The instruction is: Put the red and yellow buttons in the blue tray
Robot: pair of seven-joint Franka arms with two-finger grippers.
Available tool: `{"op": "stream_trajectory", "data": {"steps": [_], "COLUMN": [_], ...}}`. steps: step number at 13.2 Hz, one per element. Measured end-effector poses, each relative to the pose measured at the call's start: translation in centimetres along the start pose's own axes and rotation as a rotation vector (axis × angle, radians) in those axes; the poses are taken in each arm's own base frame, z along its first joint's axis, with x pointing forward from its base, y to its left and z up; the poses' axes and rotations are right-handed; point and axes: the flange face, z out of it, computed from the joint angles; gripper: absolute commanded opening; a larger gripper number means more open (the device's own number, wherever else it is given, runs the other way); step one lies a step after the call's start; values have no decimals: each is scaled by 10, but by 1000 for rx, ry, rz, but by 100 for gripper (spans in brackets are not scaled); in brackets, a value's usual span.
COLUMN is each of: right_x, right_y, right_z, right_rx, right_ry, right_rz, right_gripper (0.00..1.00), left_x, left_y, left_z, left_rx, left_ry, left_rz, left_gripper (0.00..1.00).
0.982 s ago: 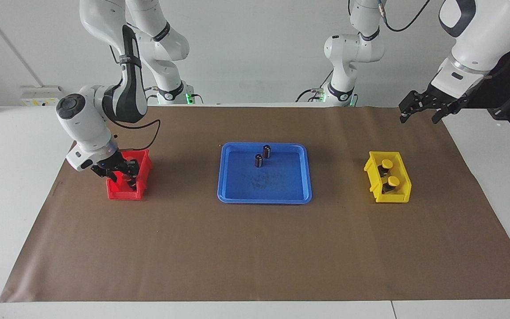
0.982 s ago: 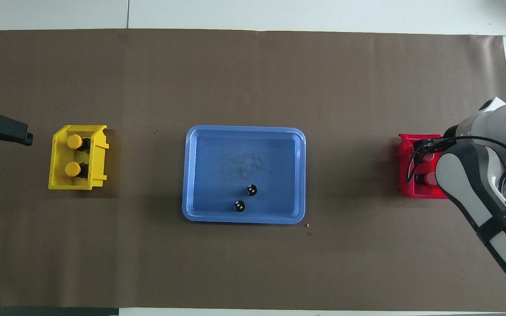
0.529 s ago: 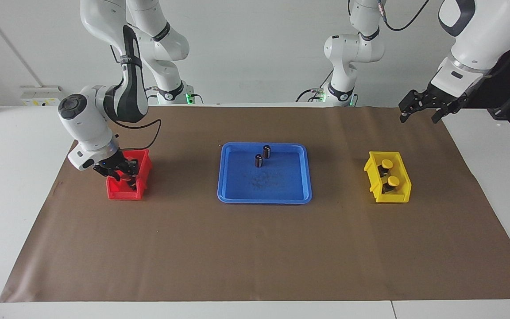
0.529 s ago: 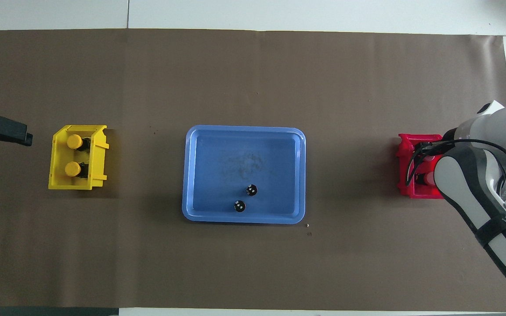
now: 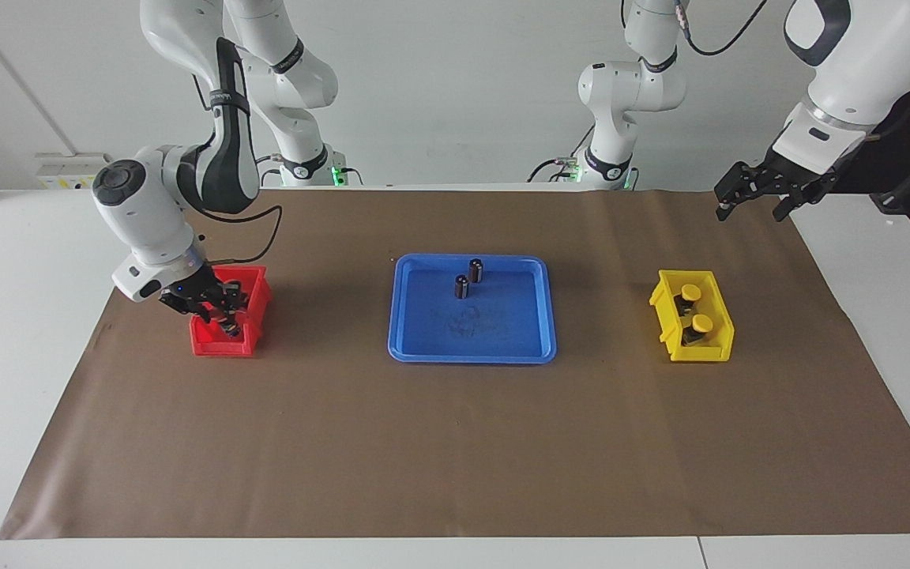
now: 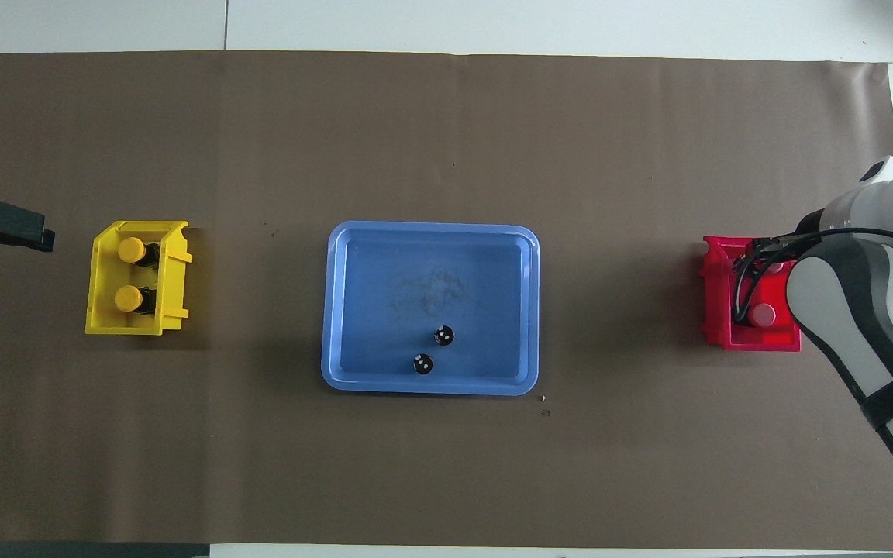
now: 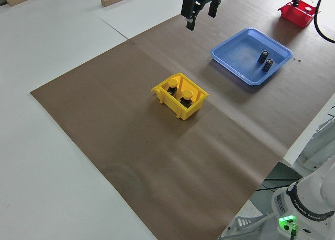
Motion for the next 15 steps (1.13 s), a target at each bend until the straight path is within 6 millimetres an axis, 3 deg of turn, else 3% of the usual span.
{"op": "stream_trajectory", "data": {"steps": [2, 3, 5, 7, 9, 10, 12, 15], "right_x": [18, 28, 50, 65, 59, 54, 45, 41], "right_y": [-9, -25, -80, -179, -278, -315, -369, -412], "right_z": [-58, -85, -111, -106, -90, -80, -54, -5], "right_rx": [4, 5, 4, 11, 25, 33, 37, 21], "right_ry": [-11, -10, 7, 46, 68, 76, 74, 65], "right_rz": [-16, -10, 55, 142, 202, 225, 258, 286], "right_gripper": [21, 21, 19, 18, 19, 20, 23, 24], "left_x": [0, -1, 1, 3, 7, 11, 23, 34], "left_y": [-1, -2, -2, -3, -6, -9, -14, -17], "left_z": [21, 35, 60, 88, 115, 128, 153, 184], "left_rx": [-1, -2, -1, 0, 3, 5, 11, 18], "left_ry": [43, 49, 56, 62, 55, 53, 54, 62], "left_rz": [-1, -2, -3, -4, -11, -16, -24, -29], "left_gripper": [97, 97, 95, 88, 82, 78, 74, 74]}}
